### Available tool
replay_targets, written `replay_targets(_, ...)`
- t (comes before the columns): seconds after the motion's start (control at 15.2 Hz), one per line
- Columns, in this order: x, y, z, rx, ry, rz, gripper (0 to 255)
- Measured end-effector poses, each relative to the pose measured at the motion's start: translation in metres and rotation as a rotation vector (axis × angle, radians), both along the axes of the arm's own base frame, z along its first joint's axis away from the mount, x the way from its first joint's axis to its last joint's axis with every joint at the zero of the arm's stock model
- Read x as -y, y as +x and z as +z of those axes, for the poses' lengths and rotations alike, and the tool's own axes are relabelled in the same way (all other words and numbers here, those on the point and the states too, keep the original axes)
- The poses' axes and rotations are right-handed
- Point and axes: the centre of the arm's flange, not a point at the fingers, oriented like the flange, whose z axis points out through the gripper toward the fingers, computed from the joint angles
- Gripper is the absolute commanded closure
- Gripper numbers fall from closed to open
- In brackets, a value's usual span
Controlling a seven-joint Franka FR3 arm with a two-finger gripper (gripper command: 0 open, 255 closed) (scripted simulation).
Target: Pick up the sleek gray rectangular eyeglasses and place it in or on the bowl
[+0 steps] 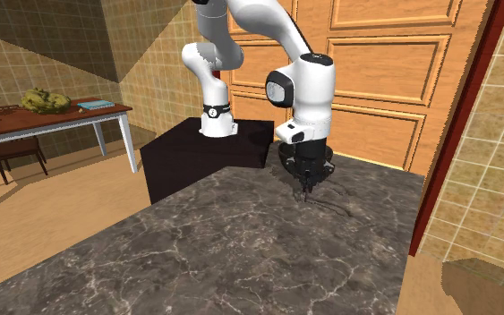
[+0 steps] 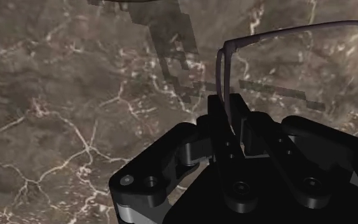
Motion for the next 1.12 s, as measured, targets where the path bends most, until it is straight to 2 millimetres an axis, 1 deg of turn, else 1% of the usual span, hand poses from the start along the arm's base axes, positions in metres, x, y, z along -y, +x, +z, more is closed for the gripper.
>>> replay_targets(0.46,0.001,-0.003,0.037,0.0,0.0,0.0,255)
replay_targets(1.12,0.0,-0.002,0.09,0.0,0.0,0.0,255)
